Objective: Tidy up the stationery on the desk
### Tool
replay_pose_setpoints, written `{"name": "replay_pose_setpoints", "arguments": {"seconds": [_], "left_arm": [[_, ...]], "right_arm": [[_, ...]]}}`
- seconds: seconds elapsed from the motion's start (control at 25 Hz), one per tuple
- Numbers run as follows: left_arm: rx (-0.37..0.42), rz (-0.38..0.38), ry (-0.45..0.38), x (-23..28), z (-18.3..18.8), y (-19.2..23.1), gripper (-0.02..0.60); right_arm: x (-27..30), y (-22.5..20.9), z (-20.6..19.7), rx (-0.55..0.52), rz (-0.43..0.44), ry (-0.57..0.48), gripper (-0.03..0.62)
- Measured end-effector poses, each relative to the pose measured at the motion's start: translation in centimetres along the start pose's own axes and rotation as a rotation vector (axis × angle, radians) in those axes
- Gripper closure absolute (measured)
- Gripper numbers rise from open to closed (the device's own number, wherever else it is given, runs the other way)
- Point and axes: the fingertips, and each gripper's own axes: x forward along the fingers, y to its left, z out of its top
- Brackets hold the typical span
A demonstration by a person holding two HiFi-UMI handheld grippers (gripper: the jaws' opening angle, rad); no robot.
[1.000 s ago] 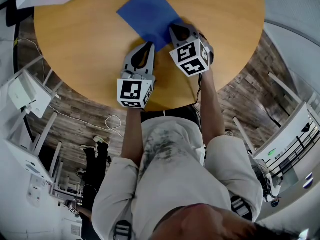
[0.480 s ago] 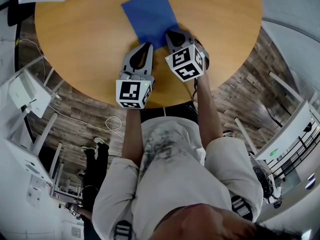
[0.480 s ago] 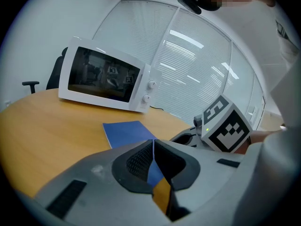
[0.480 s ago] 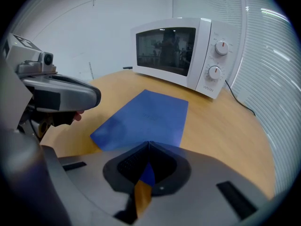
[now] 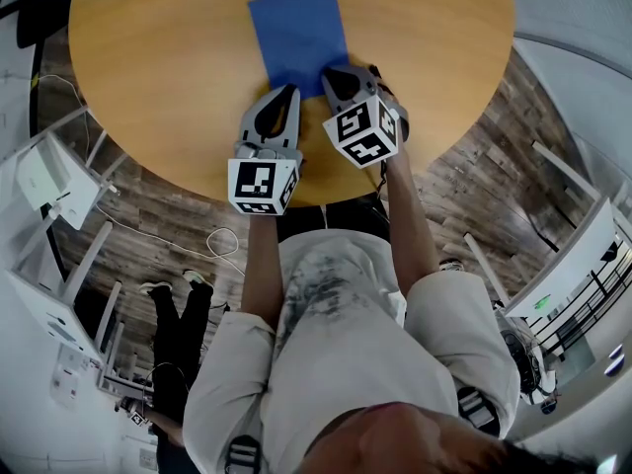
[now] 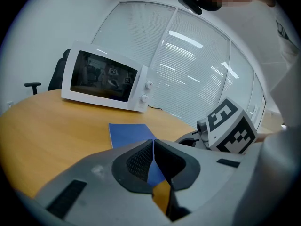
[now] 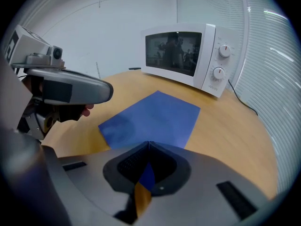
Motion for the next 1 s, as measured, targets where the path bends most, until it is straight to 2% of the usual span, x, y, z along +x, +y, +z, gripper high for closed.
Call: {"name": "replay_pose_setpoints", "arguments": {"seconds": [1.0], "left_arm": [[0.003,0.022,-0.015,-1.6,-1.9,-3.7,0.565]], "right_arm": [[-3.4,5.2,-4.9,-0.116,0.156,0.016,0.53]]}}
